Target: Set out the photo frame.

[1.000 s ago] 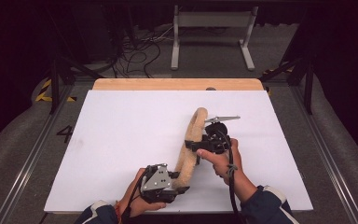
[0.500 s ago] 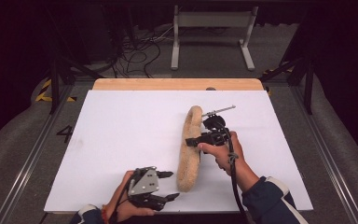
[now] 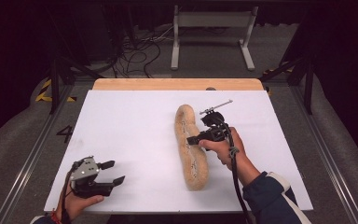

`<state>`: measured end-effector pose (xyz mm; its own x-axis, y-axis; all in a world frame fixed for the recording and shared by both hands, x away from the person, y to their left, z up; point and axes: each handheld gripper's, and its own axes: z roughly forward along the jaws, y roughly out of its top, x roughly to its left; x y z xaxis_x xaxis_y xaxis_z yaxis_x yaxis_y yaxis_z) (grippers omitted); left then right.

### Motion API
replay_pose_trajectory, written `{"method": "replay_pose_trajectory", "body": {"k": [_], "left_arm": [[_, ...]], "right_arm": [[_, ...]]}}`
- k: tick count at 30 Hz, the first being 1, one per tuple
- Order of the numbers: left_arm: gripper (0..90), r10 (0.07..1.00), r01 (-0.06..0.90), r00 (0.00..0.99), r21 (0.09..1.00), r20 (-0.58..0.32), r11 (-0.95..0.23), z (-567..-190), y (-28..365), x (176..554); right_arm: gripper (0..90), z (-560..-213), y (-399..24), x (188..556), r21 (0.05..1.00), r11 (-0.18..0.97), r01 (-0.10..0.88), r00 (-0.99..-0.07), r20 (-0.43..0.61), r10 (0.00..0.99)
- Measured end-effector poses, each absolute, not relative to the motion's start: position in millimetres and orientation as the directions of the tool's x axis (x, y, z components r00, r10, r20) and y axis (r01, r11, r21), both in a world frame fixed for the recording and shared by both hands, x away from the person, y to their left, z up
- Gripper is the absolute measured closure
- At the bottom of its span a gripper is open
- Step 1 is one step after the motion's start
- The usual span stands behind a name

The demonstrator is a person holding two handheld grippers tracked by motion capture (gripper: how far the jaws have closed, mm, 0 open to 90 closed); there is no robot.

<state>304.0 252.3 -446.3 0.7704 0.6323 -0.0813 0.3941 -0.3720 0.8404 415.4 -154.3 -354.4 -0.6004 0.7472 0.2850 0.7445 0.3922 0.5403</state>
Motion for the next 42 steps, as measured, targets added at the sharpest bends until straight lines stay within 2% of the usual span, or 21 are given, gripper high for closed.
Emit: {"method": "replay_pose_trajectory", "body": {"k": [5,12,19,23,29,33,38,42], "left_arm": [[30.8,0.635,0.407,0.769,0.827,-0.081,-0.387,-451,254,309],[30.5,0.602,0.403,0.793,0.818,-0.088,-0.410,-452,246,310],[30.3,0.556,0.375,0.827,0.815,-0.079,-0.443,-451,234,309],[29.8,0.553,0.360,0.831,0.817,-0.060,-0.452,-447,231,314],[27.7,0.555,0.344,0.831,0.826,-0.046,-0.446,-441,225,330],[22.2,0.572,0.341,0.820,0.832,-0.035,-0.438,-439,218,350],[18.9,0.583,0.324,0.812,0.841,-0.012,-0.433,-436,210,371],[18.1,0.583,0.316,0.812,0.844,-0.005,-0.432,-436,200,389]], "right_arm": [[59.5,-353,-153,422,0.543,0.464,0.700,-0.670,0.273,0.690],[59.4,-350,-147,436,0.520,0.581,0.626,-0.763,0.251,0.596],[59.2,-345,-140,451,0.477,0.722,0.502,-0.861,0.198,0.468],[58.4,-343,-137,453,0.463,0.750,0.472,-0.879,0.179,0.442],[53.9,-343,-139,448,0.492,0.737,0.463,-0.877,0.136,0.461],[43.7,-340,-143,437,0.555,0.696,0.456,-0.862,0.081,0.501],[38.7,-331,-159,414,0.654,0.627,0.423,-0.832,0.008,0.554],[40.3,-327,-182,387,0.740,0.556,0.379,-0.787,-0.059,0.614]]}}
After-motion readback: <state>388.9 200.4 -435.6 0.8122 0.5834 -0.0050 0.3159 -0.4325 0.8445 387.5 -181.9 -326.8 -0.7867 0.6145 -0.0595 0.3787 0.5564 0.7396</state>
